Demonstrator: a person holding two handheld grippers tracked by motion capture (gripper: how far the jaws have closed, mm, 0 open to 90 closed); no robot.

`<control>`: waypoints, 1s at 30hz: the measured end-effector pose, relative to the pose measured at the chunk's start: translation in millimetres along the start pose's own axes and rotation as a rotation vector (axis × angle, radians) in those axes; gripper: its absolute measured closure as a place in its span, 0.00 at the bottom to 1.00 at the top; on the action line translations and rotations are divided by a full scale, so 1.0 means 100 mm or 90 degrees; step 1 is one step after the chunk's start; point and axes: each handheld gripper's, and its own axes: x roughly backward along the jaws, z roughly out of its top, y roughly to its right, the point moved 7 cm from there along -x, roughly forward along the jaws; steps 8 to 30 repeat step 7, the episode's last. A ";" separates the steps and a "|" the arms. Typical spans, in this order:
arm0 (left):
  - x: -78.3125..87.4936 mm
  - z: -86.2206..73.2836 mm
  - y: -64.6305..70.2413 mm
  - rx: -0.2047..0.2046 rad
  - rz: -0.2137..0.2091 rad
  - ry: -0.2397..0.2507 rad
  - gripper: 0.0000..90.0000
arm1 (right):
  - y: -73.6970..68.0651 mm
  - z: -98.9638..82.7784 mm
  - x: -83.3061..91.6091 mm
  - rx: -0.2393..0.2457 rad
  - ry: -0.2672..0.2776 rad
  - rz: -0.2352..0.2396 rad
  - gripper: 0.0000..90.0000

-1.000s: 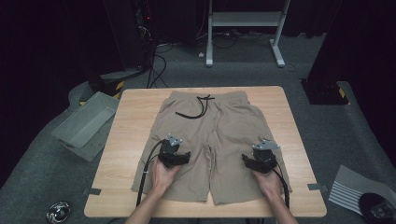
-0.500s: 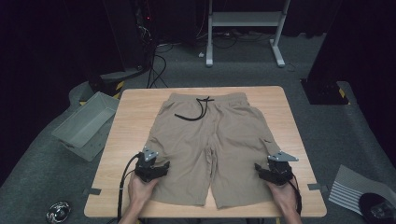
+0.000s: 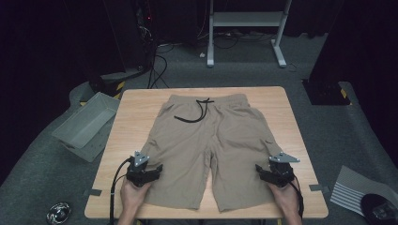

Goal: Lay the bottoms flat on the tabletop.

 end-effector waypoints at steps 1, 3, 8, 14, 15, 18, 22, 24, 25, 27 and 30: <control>0.00 0.00 0.00 0.000 0.000 0.000 0.32 | 0.00 0.00 0.00 0.000 0.000 0.000 0.40; 0.00 0.00 0.00 0.000 0.000 0.000 0.32 | 0.00 0.00 0.00 0.000 0.000 0.000 0.40; 0.00 0.00 0.00 0.001 -0.001 0.000 0.32 | 0.00 0.00 0.00 0.000 0.000 0.000 0.40; 0.00 0.00 0.00 0.001 -0.001 0.000 0.32 | 0.00 0.00 0.00 0.000 0.000 0.000 0.40; 0.00 0.00 0.00 0.001 -0.001 0.000 0.32 | 0.00 0.00 0.00 0.000 0.000 0.000 0.40; 0.00 0.00 0.00 0.001 -0.001 0.000 0.32 | 0.00 0.00 0.00 0.000 0.000 0.000 0.40; 0.00 0.00 0.00 0.001 -0.001 0.000 0.32 | 0.00 0.00 0.00 0.000 0.000 0.000 0.40; 0.00 0.00 0.00 0.001 -0.001 0.000 0.32 | 0.00 0.00 0.00 0.000 0.000 0.000 0.40; 0.00 0.00 0.00 0.001 -0.001 0.000 0.32 | 0.00 0.00 0.00 0.000 0.000 0.000 0.40; 0.00 0.00 0.00 0.001 -0.001 0.000 0.32 | 0.00 0.00 0.00 0.000 0.000 0.000 0.40; 0.00 0.00 0.00 0.001 -0.001 0.000 0.32 | 0.00 0.00 0.00 0.000 0.000 0.000 0.40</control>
